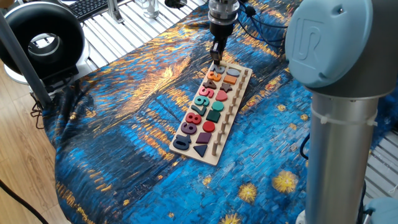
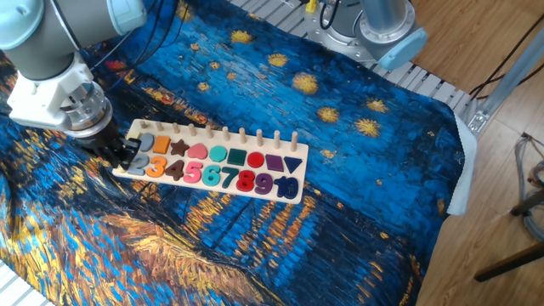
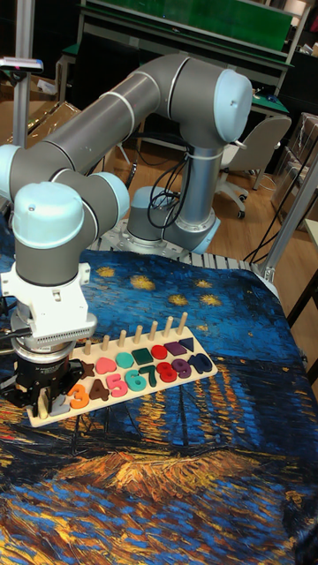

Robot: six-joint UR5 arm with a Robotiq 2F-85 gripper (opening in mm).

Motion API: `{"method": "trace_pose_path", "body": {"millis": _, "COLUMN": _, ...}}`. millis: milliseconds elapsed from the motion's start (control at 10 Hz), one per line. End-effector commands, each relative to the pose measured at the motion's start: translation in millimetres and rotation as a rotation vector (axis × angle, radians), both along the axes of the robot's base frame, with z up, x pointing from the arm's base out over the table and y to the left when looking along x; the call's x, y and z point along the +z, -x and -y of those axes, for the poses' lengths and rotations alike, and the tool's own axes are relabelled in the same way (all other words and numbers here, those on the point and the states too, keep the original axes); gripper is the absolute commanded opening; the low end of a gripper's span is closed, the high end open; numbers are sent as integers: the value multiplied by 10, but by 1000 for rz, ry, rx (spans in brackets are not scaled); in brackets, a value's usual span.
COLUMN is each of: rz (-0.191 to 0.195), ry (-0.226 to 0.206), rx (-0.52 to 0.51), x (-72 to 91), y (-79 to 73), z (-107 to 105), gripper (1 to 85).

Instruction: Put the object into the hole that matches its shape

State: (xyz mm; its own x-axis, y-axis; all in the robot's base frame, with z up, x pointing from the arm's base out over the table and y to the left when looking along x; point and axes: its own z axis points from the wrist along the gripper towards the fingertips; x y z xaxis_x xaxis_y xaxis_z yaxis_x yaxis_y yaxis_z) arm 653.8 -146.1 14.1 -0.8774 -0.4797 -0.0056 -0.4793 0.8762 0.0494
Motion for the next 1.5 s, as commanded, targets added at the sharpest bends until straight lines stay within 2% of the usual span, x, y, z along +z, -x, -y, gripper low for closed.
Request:
{"method": "trace_pose_path", "body": {"millis": 0, "rz": 4, "ry": -14, "rx": 1, "x": 4, "y": -19, "z": -14, "gripper": 287}}
{"method": "trace_pose_path", "body": {"millis": 400, "rz": -18, "ry": -6, "rx": -12, "x": 34, "y": 23, "z": 6, "gripper": 313}}
{"method": "trace_pose_path", "body": {"millis": 800, "rz": -25, "ry": 12, "rx": -41, "x": 97, "y": 13, "z": 10, "gripper": 287}}
{"method": "trace_pose_path", "body": {"millis": 1000, "rz": -10, "ry": 39, "rx": -83, "x": 156, "y": -42, "z": 37, "gripper": 230}}
{"method": "trace_pose_path", "body": {"millis": 1100, "rz": -7, "ry": 50, "rx": -120, "x": 207, "y": -65, "z": 24, "gripper": 167}}
{"method": "trace_pose_path", "body": {"millis": 1200, "rz": 3, "ry": 54, "rx": -160, "x": 247, "y": -122, "z": -21, "gripper": 60}}
{"method": "trace_pose_path", "body": {"millis": 1400, "rz": 10, "ry": 66, "rx": -240, "x": 329, "y": -258, "z": -175, "gripper": 10}}
